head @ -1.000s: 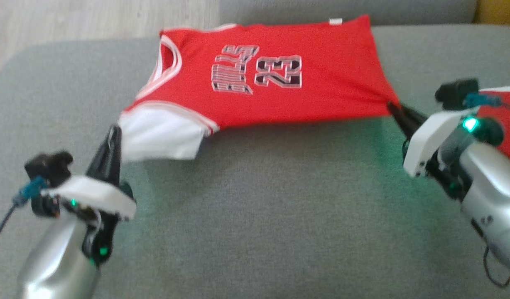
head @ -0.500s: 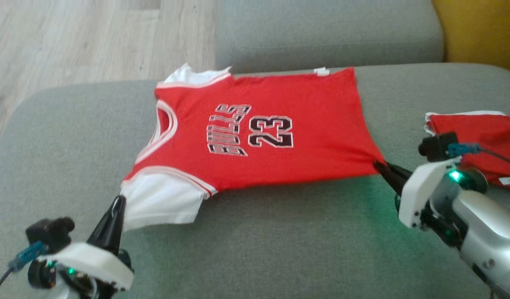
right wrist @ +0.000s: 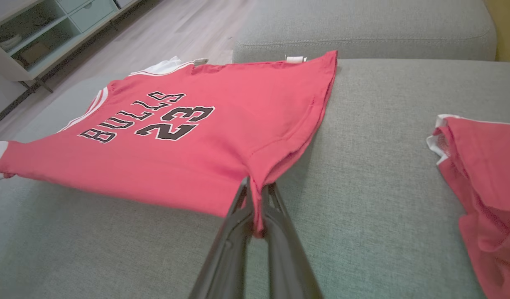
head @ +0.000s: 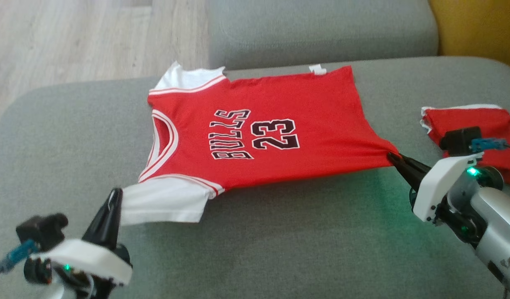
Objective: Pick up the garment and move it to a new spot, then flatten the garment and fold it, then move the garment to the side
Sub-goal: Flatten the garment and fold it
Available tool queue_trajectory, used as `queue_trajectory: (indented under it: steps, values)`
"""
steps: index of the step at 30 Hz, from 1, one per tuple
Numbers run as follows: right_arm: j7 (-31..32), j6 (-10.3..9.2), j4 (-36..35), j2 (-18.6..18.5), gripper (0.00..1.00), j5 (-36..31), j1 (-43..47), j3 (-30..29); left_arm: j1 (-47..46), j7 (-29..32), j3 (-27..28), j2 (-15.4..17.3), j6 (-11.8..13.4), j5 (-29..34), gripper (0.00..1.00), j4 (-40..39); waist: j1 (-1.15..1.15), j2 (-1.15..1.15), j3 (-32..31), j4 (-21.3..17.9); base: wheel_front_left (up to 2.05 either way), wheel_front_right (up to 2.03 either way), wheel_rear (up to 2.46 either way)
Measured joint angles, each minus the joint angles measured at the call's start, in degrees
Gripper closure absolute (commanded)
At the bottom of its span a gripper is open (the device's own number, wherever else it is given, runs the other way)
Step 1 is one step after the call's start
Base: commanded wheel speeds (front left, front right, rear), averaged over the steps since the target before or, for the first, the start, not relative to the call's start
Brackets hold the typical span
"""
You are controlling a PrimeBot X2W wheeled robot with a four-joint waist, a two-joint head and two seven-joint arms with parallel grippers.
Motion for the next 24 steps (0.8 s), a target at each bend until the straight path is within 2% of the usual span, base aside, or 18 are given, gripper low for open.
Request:
queue_trajectory:
  steps: [10, 17, 24]
  values:
    - [4.77, 0.00, 2.45, 2.22, 1.00, -3.77, -3.22, -1.41, -12.42, 5.65, -1.76, 1.38, -0.26, 2.32, 1.00, 7.13, 0.01, 0.00, 5.60, -0.39, 0.00, 0.00, 0.00]
    - [8.16, 0.00, 6.00, 4.35, 1.00, -4.33, -9.56, -2.18, -22.98, 10.71, -4.97, 1.83, -2.21, 5.65, 1.00, 15.69, 0.01, 0.00, 9.45, -0.38, 0.00, 0.00, 0.00]
    - [10.42, 0.00, 8.71, 5.61, 1.00, -5.26, -14.39, -1.31, -32.79, 11.72, -7.77, 0.99, -4.71, 9.56, 1.00, 24.52, 0.01, 0.00, 12.55, -0.16, 0.00, 0.00, 0.00]
